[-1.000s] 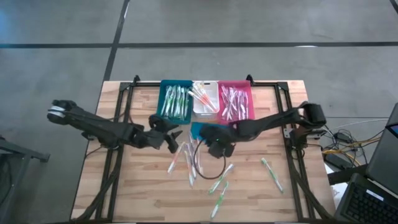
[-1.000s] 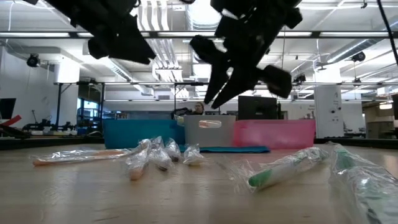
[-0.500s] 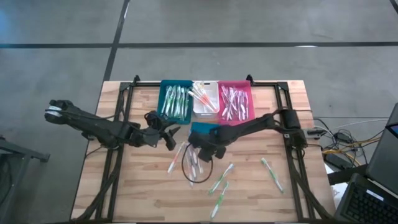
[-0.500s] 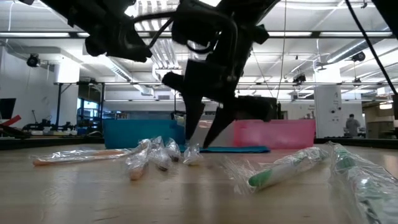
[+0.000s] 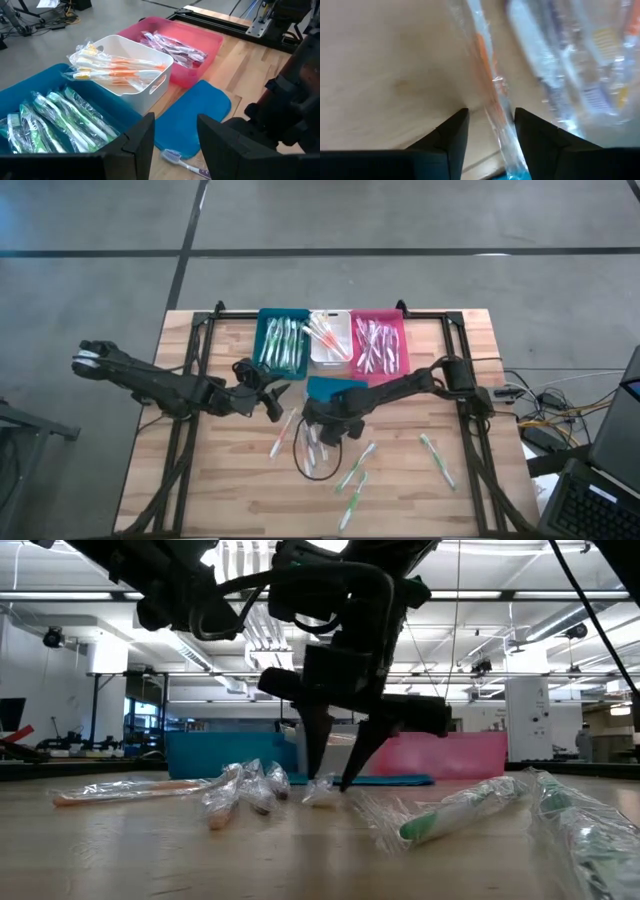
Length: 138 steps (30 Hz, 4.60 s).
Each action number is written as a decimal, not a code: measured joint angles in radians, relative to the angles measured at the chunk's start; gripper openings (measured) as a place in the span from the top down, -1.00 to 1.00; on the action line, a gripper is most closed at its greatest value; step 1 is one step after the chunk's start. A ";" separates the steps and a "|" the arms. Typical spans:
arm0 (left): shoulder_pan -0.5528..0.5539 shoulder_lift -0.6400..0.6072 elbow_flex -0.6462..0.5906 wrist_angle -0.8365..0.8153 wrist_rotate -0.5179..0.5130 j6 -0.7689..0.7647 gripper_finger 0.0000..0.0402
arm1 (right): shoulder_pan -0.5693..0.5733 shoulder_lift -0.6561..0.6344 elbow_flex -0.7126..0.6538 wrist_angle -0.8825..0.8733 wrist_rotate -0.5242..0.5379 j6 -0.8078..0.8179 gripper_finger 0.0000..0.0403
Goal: Pick & Place Toothbrushes
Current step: Put the right orange toothbrush into the white bin
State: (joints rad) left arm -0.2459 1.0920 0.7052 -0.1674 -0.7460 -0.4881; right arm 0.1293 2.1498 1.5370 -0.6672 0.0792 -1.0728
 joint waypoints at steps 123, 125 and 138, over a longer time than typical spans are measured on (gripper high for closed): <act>0.002 0.011 -0.006 0.036 -0.012 0.024 0.25 | -0.586 -0.171 0.073 0.001 -0.166 1.490 0.88; 0.002 0.011 -0.006 0.036 -0.012 0.024 0.25 | -0.579 -0.171 0.072 -0.017 -0.167 1.495 0.88; 0.001 0.011 -0.006 0.033 -0.011 0.023 0.25 | -0.575 -0.158 0.066 -0.031 -0.159 1.571 0.88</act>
State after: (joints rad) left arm -0.2447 1.1034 0.6987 -0.1348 -0.7567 -0.4656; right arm -0.4454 1.9918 1.6028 -0.6977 -0.0795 0.4986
